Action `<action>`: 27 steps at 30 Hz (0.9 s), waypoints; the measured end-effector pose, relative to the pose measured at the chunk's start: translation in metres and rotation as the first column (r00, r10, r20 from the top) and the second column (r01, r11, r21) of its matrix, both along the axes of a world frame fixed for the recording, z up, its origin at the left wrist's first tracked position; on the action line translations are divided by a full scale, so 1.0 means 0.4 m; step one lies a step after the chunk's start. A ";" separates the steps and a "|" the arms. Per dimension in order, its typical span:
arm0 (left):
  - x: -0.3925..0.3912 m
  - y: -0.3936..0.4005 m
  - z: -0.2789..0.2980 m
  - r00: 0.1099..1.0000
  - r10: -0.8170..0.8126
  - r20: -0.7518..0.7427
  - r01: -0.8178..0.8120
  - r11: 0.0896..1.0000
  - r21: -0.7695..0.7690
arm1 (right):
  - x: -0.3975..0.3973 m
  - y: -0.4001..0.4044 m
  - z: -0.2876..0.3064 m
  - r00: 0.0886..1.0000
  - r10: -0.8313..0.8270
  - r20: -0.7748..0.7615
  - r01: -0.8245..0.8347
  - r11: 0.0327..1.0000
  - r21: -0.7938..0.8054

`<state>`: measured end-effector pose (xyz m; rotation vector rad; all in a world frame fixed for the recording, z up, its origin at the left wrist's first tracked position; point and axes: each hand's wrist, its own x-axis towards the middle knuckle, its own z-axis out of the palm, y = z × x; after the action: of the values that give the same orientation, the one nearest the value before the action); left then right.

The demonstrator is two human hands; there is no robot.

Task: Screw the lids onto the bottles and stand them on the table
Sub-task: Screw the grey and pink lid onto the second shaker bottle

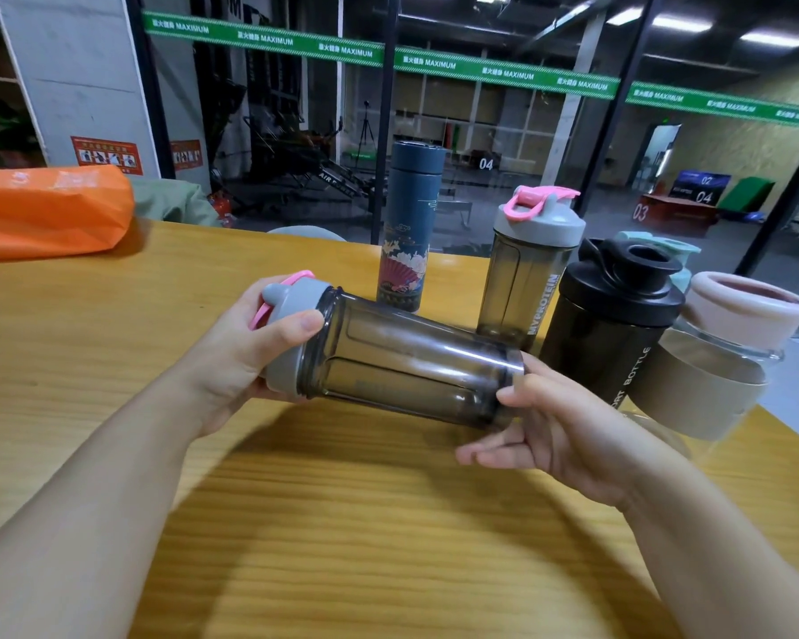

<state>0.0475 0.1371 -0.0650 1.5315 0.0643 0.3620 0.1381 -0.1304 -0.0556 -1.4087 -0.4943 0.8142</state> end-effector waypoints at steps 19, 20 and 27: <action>0.000 -0.003 -0.006 0.999 -0.038 -0.001 0.038 0.999 -0.008 | 0.007 0.022 -0.015 0.987 -0.131 0.095 0.157 0.919 -0.361; 0.000 -0.003 -0.006 0.999 -0.035 -0.002 0.035 0.999 -0.007 | 0.004 0.026 -0.017 0.983 -0.155 0.096 0.179 0.923 -0.339; 0.004 -0.001 -0.007 0.999 -0.021 -0.025 0.021 0.999 -0.027 | -0.008 0.029 -0.005 0.965 -0.230 0.128 0.243 0.965 -0.095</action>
<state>0.0492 0.1369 -0.0680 1.5089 0.0725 0.3240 0.1348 -0.1188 -0.0577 -1.5895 -0.3641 0.5751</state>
